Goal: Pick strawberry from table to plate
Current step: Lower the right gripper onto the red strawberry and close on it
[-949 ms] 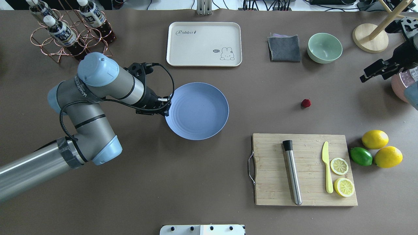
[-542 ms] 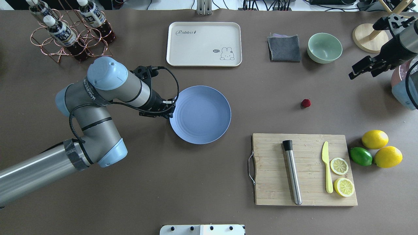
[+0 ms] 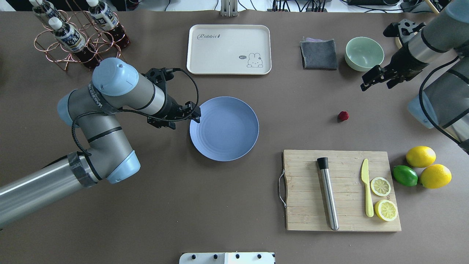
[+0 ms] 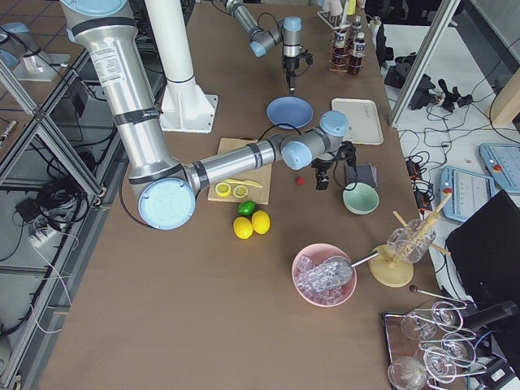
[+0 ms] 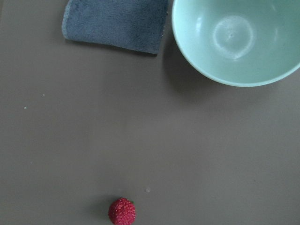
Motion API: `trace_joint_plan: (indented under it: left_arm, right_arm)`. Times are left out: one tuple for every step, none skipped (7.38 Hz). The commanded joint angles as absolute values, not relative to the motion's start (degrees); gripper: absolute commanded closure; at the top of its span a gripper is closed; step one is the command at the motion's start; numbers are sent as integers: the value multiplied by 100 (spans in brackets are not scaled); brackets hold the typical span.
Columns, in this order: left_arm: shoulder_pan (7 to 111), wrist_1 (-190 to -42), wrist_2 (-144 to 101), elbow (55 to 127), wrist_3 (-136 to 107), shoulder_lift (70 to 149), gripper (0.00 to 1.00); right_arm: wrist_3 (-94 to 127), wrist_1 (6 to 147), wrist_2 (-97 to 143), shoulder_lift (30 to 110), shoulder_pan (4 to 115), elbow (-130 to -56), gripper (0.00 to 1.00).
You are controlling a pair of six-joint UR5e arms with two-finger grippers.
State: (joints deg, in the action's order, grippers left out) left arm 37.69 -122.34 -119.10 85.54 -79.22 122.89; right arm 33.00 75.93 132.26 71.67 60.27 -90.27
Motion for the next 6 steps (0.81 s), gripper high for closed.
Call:
trace_joint_plan:
  left_arm:
    - [3823,-12234,-11918,8552,-7910,12174,10]
    - [3849,-12234,-11909,8552,-7910,12173,10]
    - [3850,-12234,-11909,8543,-7910,12173,10]
    - [3858,-12226,-11909,8517,-7901,12173,10]
    - [3876,-12226,-11909,8517,-7893,12173,10]
    - [3885,-12226,-11909,8517,-7893,12173,10]
  right_arm:
    - [3637,7305,12581,7136,5452,-8974,1]
    - [3604,7191,12534,7111,5371,-8643,3]
    - [3656,6807,12481,7119,5257,-8466,4]
    - [3656,6724,12480,7110,5195,-8394,5]
    - [3708,6724,12507,7110,5177,-8437,6]
    - [3761,6715,12524,7110,5151,-8455,6]
